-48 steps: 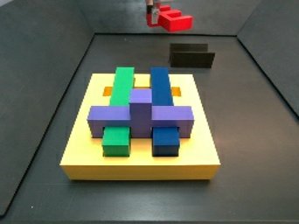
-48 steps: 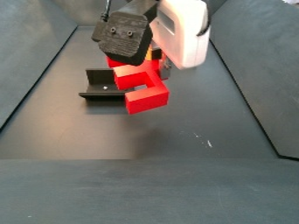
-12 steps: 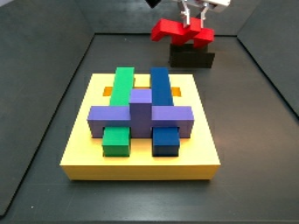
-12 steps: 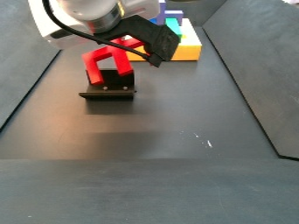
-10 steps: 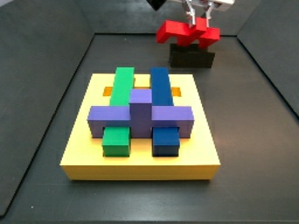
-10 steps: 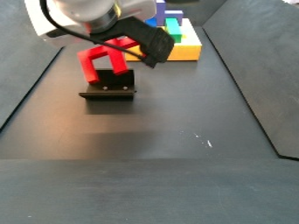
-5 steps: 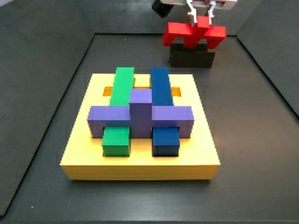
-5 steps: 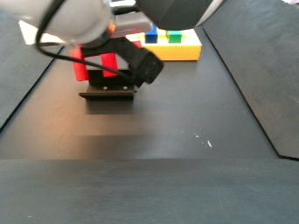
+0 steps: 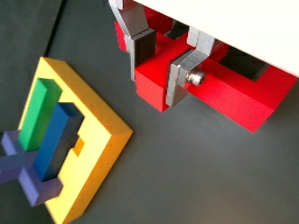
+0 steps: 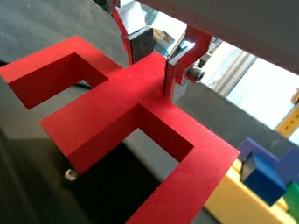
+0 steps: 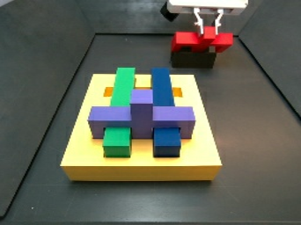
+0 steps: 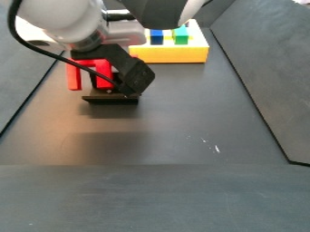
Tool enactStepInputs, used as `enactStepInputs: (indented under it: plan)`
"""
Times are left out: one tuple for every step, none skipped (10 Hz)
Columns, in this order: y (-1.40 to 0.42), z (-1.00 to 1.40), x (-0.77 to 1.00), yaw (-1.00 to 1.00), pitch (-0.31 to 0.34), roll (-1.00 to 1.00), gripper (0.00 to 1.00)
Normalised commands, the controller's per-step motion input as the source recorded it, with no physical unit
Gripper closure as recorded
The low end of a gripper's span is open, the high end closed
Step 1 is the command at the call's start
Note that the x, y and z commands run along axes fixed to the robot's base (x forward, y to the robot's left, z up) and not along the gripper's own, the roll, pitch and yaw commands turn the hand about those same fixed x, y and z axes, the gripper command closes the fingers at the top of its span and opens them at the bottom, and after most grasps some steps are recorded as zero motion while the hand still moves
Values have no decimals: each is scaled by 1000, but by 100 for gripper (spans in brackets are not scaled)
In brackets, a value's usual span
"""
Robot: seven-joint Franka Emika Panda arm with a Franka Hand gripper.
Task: Pick up the red object. Move up. Place the red object on the fixture. Regrasp the red object. Move to above the board. Insert the red object.
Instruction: Place the red object on the fixture, then regrasp the red object.
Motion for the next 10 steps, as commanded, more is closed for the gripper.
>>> enactStepInputs:
  plan:
    - [97, -34, -234, -54, 0, 349, 100]
    - [23, -131, -83, -89, 0, 131, 100]
    - [86, -260, 0, -23, 0, 129, 100]
    - [60, -197, 0, 0, 0, 0, 100]
    - [0, -211, 17, 0, 0, -17, 100]
    - [0, -57, 0, 0, 0, -63, 100]
    - [0, 0, 0, 0, 0, 0, 100]
    - [0, 0, 0, 0, 0, 0, 0]
    - [-14, 180, 0, 9, 0, 837, 0]
    - [-77, 317, 0, 40, 0, 1000, 0]
